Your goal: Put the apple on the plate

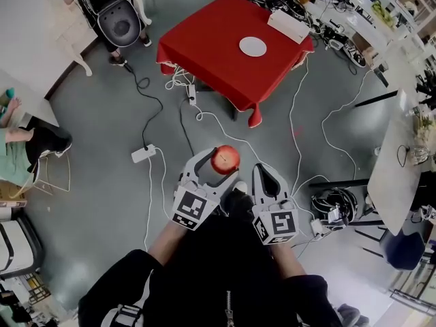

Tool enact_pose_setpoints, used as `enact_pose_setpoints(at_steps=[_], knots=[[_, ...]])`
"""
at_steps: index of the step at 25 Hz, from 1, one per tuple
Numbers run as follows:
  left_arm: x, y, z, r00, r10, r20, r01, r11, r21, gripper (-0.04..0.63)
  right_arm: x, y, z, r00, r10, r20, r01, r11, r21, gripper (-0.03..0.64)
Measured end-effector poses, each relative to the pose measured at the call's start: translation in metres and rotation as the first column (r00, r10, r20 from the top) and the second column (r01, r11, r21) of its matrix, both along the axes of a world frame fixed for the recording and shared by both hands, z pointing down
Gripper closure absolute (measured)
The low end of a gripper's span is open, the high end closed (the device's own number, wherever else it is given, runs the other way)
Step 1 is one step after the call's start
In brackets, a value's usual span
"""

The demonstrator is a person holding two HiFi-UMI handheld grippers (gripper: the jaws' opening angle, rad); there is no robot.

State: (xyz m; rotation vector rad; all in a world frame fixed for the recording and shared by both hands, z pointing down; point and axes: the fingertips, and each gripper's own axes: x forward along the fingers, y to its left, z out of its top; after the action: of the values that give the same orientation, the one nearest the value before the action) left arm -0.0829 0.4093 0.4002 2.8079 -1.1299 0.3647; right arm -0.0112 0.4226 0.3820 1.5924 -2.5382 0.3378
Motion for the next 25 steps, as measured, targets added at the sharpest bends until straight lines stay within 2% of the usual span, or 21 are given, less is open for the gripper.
enact_pose_setpoints(at_steps=[12,25], knots=[[-0.008,0.003,0.0,1.0,-0.022,-0.006,0.022,1.0,-0.011,0.284,-0.007,0.004,0.001,1.0,-0.021,0.009,0.021,1.0,-0.016,0.605],[0.01,-0.02,0.002,0.999,-0.041,-0.01,0.041,0.999,-0.019,0.284,0.007,-0.019,0.006,0.999,-0.047,0.021,0.048,0.998,-0.033,0.604]])
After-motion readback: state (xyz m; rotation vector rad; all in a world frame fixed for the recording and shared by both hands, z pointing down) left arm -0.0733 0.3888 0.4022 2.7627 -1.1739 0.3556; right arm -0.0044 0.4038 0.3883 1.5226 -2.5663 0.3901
